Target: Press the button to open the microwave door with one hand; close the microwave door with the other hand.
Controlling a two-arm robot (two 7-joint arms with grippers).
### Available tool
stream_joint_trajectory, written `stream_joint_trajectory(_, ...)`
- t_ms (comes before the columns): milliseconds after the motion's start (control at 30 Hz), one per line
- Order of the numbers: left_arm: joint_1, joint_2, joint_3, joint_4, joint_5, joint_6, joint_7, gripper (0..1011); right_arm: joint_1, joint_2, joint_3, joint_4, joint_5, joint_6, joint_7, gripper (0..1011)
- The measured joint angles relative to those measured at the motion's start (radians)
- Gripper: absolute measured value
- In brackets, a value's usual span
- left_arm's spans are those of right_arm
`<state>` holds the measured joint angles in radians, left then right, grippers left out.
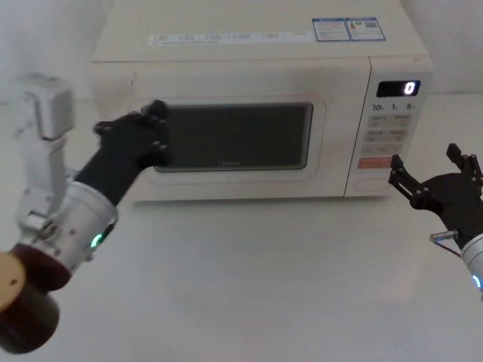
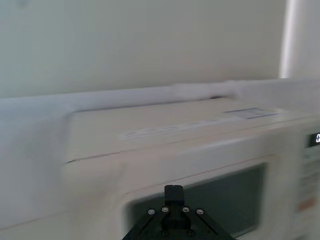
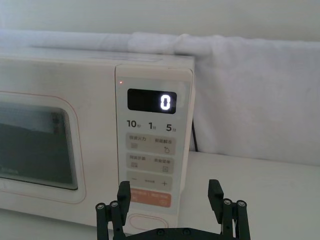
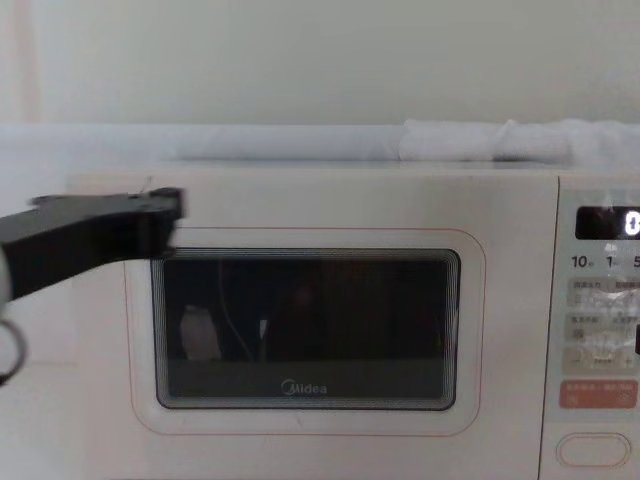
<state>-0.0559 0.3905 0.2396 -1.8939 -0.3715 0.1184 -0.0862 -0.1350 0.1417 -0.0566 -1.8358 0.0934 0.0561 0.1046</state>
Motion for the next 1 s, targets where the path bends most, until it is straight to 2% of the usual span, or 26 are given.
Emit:
stream_joint_trajectory(233, 0.106, -0.007, -0.092, -0.033, 0.051, -0.045, 0.089, 0, 0.000, 0.000, 0.000, 0.000, 0.000, 0.000, 0.000, 1002)
stream_joint_trajectory(367, 0.165, -0.029, -0.147, -0.033, 0.078, -0.074, 0.145, 0, 0.000, 0.000, 0.000, 0.000, 0.000, 0.000, 0.000, 1002)
stream_joint_trajectory(500, 0.196, -0.057, -0.185, -0.020, 0.100, -0.084, 0.195, 0, 0.000, 0.000, 0.000, 0.000, 0.000, 0.000, 0.000, 1002)
stream_joint_trajectory(700, 0.217, -0.100, -0.219, 0.010, 0.123, -0.089, 0.245, 0, 0.000, 0.000, 0.000, 0.000, 0.000, 0.000, 0.000, 1002)
stream_joint_trajectory(1000, 0.200, -0.135, -0.222, 0.066, 0.118, -0.104, 0.216, 0, 0.000, 0.000, 0.000, 0.000, 0.000, 0.000, 0.000, 1002)
